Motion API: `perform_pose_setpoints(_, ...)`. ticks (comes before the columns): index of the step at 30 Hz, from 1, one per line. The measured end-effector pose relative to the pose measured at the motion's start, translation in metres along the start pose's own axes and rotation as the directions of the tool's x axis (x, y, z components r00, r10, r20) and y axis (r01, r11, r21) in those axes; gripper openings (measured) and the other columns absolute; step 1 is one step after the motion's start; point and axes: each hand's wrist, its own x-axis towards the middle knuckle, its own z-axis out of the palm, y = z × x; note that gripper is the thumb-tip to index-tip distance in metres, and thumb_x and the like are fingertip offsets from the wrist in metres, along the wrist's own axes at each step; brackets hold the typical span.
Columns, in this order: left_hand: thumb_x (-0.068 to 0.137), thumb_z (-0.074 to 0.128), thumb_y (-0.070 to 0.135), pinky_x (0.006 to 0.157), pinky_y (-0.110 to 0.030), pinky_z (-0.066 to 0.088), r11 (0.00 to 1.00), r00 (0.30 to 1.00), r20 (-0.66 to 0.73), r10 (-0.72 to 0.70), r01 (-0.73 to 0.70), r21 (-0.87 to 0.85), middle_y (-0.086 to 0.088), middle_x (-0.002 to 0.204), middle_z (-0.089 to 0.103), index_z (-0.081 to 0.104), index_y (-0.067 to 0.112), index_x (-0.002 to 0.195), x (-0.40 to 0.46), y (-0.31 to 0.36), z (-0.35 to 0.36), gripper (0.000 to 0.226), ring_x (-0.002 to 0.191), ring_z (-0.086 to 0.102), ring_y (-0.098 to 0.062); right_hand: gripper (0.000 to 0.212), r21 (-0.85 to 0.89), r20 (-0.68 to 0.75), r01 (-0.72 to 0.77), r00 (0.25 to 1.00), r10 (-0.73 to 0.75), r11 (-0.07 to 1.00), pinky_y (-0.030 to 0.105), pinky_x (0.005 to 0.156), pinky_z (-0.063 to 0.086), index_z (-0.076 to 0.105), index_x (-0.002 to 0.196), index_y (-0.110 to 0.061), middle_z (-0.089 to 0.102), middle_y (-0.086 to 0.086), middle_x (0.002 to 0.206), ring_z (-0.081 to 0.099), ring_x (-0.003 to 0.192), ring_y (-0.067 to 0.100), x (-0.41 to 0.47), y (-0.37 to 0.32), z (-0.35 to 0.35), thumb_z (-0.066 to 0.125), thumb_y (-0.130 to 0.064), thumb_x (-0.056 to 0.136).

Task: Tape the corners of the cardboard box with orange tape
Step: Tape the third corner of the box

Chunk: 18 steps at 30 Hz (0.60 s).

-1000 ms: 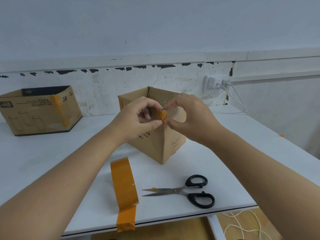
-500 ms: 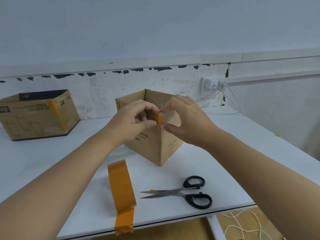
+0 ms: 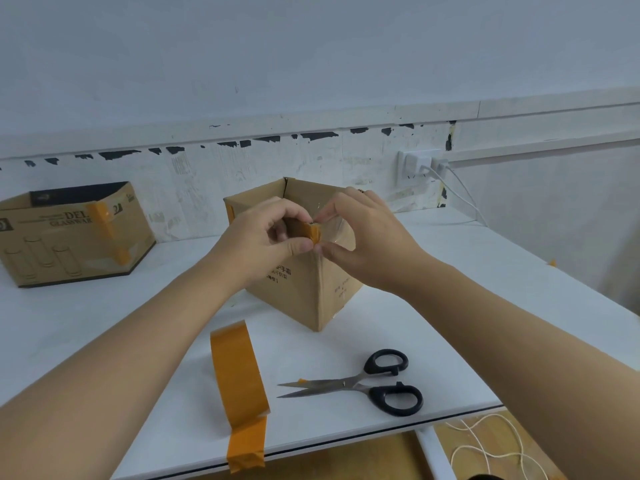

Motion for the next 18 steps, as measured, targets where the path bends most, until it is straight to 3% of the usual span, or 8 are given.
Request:
perform_pose_setpoints(10, 0.08, 0.073, 0.022, 0.065, -0.012, 0.045, 0.997, 0.998, 0.058, -0.023, 0.027, -0.07, 0.025, 0.077, 0.065, 0.066, 0.045, 0.084, 0.006, 0.0, -0.007, 0.024, 0.069, 0.053, 0.003, 0.019, 0.026, 0.027, -0.023, 0.999, 0.022, 0.999, 0.031, 0.083, 0.044, 0.066, 0.097, -0.022, 0.057, -0.012, 0.092, 0.05, 0.095, 0.015, 0.007, -0.002, -0.007, 0.072, -0.032, 0.081)
perform_pose_setpoints(14, 0.084, 0.07, 0.02, 0.069, -0.012, 0.047, 0.995, 0.994, 0.099, -0.041, 0.049, -0.086, 0.018, 0.08, 0.067, 0.068, 0.041, 0.085, 0.008, 0.001, -0.011, 0.022, 0.073, 0.057, 0.004, 0.016, 0.02, 0.025, -0.032, 0.999, 0.032, 0.999, 0.019, 0.077, 0.038, 0.068, 0.093, -0.024, 0.055, -0.017, 0.086, 0.05, 0.093, 0.011, 0.011, -0.003, -0.009, 0.072, -0.033, 0.081)
perform_pose_setpoints(18, 0.088, 0.065, 0.016, 0.073, -0.018, 0.048, 0.995, 0.993, 0.099, -0.056, 0.064, -0.079, 0.014, 0.081, 0.068, 0.068, 0.033, 0.085, 0.011, 0.003, -0.01, 0.017, 0.075, 0.06, 0.001, 0.011, 0.026, 0.039, -0.048, 0.998, 0.047, 0.999, 0.023, 0.077, 0.04, 0.07, 0.088, -0.026, 0.056, -0.019, 0.083, 0.05, 0.091, 0.007, 0.013, -0.004, -0.014, 0.069, -0.036, 0.083)
